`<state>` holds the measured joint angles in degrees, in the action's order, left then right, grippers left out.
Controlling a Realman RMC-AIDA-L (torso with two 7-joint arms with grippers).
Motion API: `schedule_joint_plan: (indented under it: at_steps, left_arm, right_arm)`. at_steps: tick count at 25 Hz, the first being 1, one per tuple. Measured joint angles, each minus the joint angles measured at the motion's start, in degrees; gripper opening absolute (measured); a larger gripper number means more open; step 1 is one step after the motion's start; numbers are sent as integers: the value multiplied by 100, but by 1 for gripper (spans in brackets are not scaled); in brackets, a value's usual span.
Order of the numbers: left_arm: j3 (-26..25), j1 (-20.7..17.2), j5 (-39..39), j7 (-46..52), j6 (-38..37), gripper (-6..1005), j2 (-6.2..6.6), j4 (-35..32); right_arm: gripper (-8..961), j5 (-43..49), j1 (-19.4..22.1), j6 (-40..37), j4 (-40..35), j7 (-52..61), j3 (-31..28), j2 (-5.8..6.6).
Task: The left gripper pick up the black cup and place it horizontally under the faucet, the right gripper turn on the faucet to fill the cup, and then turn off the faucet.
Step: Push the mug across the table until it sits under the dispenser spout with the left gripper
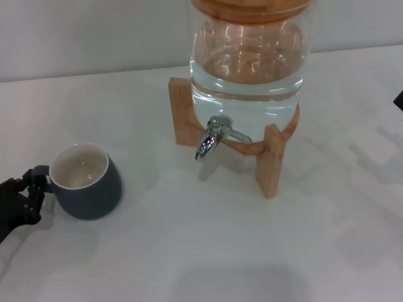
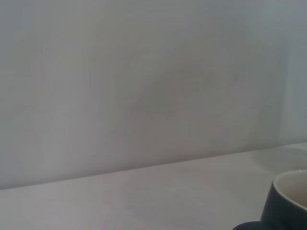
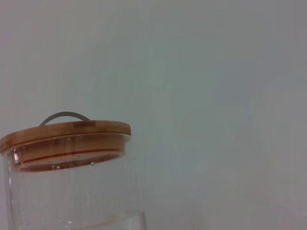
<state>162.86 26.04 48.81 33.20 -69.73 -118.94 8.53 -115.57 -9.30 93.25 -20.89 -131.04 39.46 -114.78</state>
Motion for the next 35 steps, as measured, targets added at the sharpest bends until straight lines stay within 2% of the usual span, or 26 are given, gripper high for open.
schedule_joint_plan:
  at_steps: [2, 14, 19, 25, 35]
  left_arm:
    - [0, 3, -4, -3, 7, 142, 2, 0]
    - [0, 9, -3, 46, -479, 136, -5, 0]
    - [0, 144, -211, 192, -671, 134, -13, -37]
    - [0, 357, -560, 238, -620, 133, -17, -241]
    - [0, 757, -975, 216, -26, 133, -20, -643]
  right_arm:
    - [825, 0, -2, 0, 0, 0, 0, 0]
    - [825, 0, -35, 0, -9, 0, 16, 0]
    - [825, -1, -36, 0, -18, 0, 30, 0]
    - [824, 0, -40, 39, -23, 0, 57, 0]
    - [824, -1, -46, 107, -27, 0, 61, 0]
